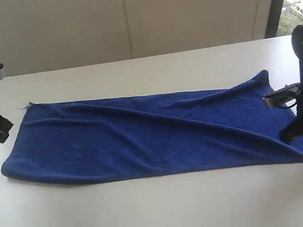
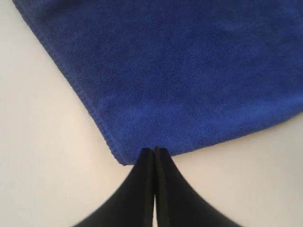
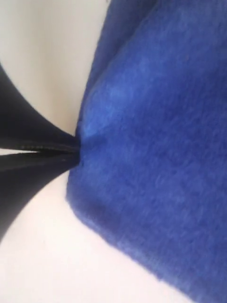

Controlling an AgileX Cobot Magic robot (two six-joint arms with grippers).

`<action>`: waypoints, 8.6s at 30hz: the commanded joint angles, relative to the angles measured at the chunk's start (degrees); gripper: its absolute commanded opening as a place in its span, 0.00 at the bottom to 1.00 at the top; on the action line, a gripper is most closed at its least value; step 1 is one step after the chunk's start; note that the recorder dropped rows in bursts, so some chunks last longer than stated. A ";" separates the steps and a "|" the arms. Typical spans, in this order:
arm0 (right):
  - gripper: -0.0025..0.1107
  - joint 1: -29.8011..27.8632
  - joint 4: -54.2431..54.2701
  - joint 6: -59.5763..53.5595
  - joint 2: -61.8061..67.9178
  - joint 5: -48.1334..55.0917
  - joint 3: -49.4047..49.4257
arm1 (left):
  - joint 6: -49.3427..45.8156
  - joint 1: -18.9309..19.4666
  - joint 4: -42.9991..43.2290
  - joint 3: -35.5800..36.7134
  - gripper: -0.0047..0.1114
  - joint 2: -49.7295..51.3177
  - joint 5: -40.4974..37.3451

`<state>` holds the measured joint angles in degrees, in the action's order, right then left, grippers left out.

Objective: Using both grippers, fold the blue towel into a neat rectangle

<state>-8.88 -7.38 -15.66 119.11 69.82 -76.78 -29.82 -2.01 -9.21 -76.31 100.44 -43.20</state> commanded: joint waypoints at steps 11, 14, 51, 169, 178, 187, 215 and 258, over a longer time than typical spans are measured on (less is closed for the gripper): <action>0.02 3.92 38.45 -21.32 -10.43 -7.59 0.16 | 8.89 0.92 1.16 0.37 0.04 -0.71 -7.50; 0.02 10.26 44.26 -29.40 -9.03 -9.83 0.16 | 12.17 4.01 -0.34 0.37 0.04 -0.58 -7.88; 0.02 27.11 36.98 -30.25 -6.67 -27.60 -2.67 | -27.52 21.16 -46.45 6.55 0.58 17.80 -5.29; 0.02 45.48 38.59 -16.54 25.89 -38.92 -50.17 | -37.64 31.55 -70.13 3.54 0.04 4.22 -10.85; 0.02 36.67 40.42 3.34 25.23 -28.77 -51.77 | -37.64 31.55 -70.13 3.54 0.04 4.22 -10.99; 0.15 32.70 44.01 2.35 29.66 -20.33 -51.77 | -37.64 31.55 -69.70 3.54 0.04 4.85 -11.95; 0.55 23.06 27.86 -3.74 17.44 -8.45 -52.00 | -28.32 -0.12 -66.13 -8.68 0.57 25.50 1.61; 0.55 22.01 25.51 -3.99 19.61 -8.42 -51.88 | -28.99 -3.33 -66.93 -17.00 0.29 33.94 0.05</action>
<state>13.63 18.42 -19.10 138.94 61.04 -128.66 -58.79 -5.16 -75.77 -93.15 134.40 -43.10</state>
